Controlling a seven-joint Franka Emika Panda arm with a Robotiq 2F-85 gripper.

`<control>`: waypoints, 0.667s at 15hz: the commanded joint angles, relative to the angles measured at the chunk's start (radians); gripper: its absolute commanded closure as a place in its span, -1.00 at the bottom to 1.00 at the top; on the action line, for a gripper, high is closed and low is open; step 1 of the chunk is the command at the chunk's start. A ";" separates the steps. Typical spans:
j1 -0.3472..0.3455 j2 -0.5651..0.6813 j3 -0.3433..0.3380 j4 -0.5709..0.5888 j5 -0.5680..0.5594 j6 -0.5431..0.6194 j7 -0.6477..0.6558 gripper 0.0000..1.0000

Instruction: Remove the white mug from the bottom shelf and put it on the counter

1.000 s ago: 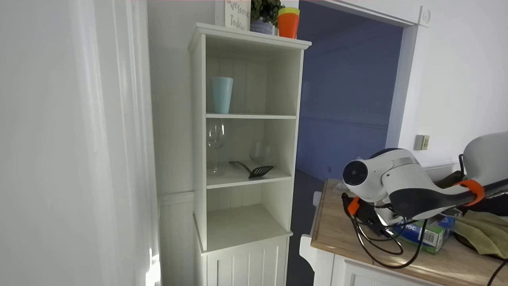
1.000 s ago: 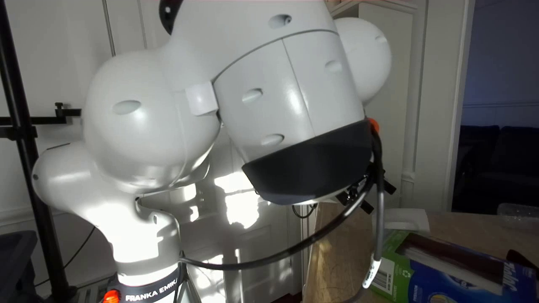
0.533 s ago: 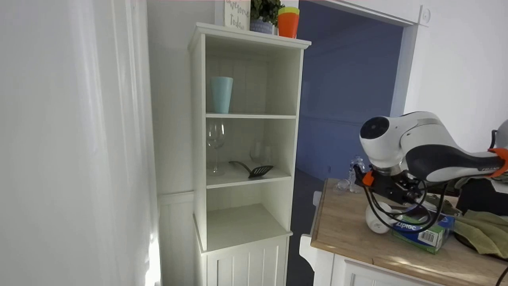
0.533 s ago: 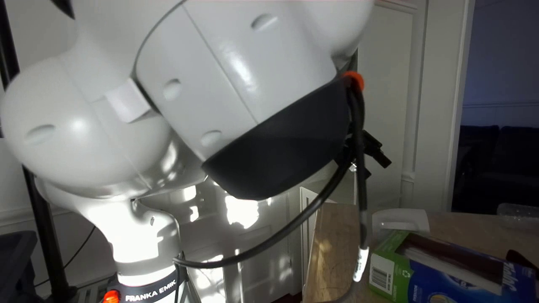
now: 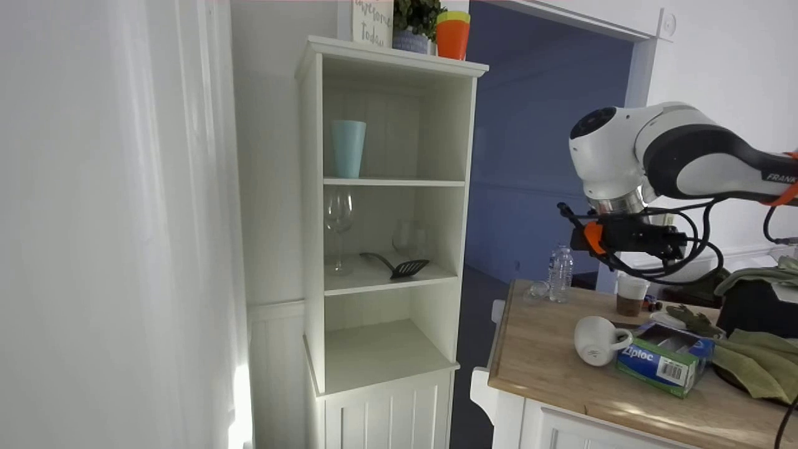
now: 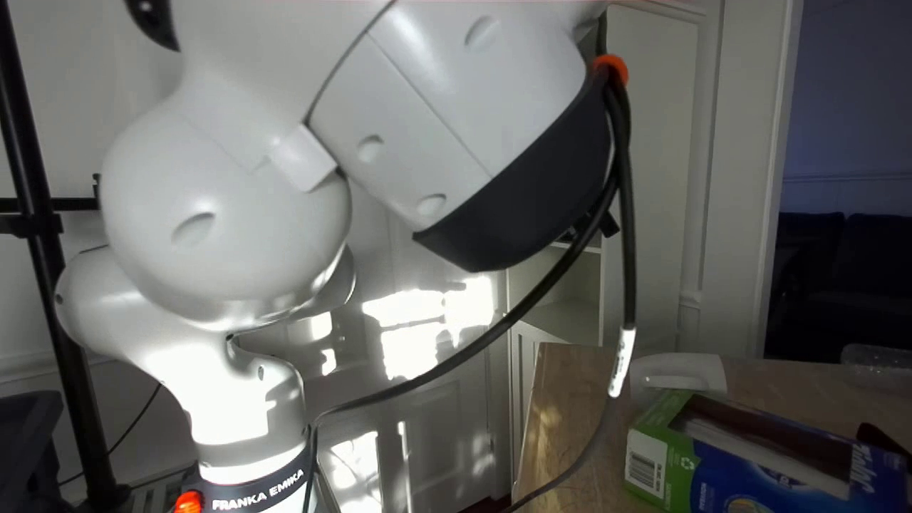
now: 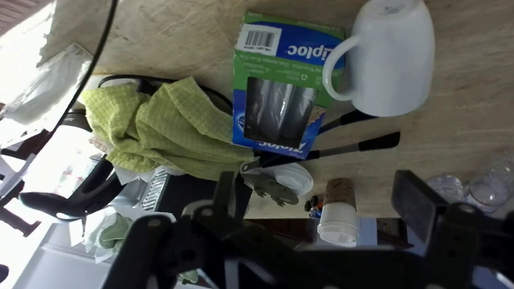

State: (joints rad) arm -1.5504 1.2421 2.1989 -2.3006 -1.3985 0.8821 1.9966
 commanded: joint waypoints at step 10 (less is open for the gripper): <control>0.131 -0.006 -0.009 0.131 0.261 0.033 -0.011 -1.00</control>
